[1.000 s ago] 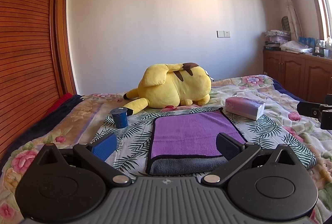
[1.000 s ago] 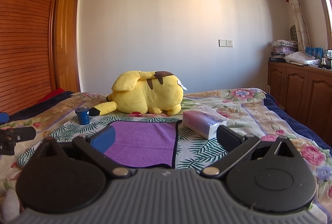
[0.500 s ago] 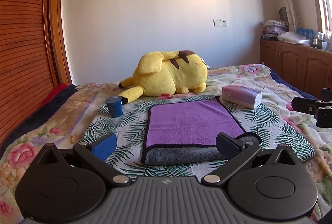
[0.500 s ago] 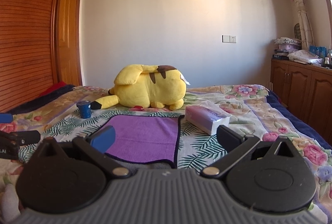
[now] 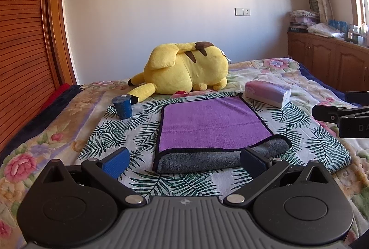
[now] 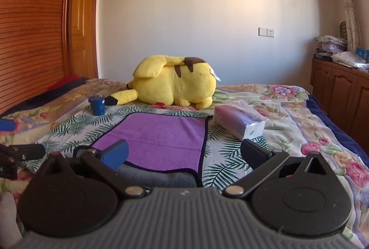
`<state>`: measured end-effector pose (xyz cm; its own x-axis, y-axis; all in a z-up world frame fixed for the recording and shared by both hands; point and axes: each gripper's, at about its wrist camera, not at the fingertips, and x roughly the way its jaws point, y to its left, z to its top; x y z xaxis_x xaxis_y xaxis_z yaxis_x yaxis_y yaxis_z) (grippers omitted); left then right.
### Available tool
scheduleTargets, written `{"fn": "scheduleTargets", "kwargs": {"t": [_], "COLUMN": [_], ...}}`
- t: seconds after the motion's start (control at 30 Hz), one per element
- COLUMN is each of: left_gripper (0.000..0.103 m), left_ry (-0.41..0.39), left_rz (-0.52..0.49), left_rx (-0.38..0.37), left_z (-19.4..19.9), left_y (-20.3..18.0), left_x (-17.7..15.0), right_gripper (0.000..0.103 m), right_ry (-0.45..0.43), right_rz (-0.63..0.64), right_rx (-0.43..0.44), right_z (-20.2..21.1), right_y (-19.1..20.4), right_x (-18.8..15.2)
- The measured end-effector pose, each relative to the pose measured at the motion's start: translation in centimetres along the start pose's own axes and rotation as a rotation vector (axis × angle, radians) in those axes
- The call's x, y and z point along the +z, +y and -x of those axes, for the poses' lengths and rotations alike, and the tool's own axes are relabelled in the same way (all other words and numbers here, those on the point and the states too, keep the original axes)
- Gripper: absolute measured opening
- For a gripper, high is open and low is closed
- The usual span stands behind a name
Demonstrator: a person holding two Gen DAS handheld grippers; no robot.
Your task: Fold towel
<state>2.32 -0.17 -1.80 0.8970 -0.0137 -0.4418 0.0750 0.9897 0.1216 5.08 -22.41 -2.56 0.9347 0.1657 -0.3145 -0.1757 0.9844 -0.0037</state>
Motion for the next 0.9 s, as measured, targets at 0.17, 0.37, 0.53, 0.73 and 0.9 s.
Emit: {"fn": "scheduleTargets", "kwargs": {"t": [0.17, 0.37, 0.53, 0.73, 0.9], "left_gripper": [0.087, 0.087, 0.087, 0.087, 0.087], "left_ry": [0.023, 0.034, 0.053, 0.073, 0.092], "left_rz": [-0.007, -0.021, -0.04, -0.056, -0.051], "left_rx": [-0.001, 0.001, -0.004, -0.017, -0.038], "left_z": [-0.8, -2.0, -3.3, -4.8, -5.9], "left_y": [0.1, 0.1, -0.2, -0.4, -0.2], "left_x": [0.1, 0.5, 0.5, 0.6, 0.9], "right_gripper": [0.103, 0.094, 0.089, 0.087, 0.087], "right_ry": [0.034, 0.07, 0.104, 0.136, 0.162], "right_rz": [0.006, 0.014, 0.029, 0.039, 0.041], "right_rx": [0.021, 0.045, 0.056, 0.076, 0.095], "right_z": [-1.0, -2.2, -3.4, -4.7, -5.7], "right_y": [-0.2, -0.2, -0.1, 0.0, 0.0], "right_x": [0.0, 0.0, -0.1, -0.2, -0.2]}}
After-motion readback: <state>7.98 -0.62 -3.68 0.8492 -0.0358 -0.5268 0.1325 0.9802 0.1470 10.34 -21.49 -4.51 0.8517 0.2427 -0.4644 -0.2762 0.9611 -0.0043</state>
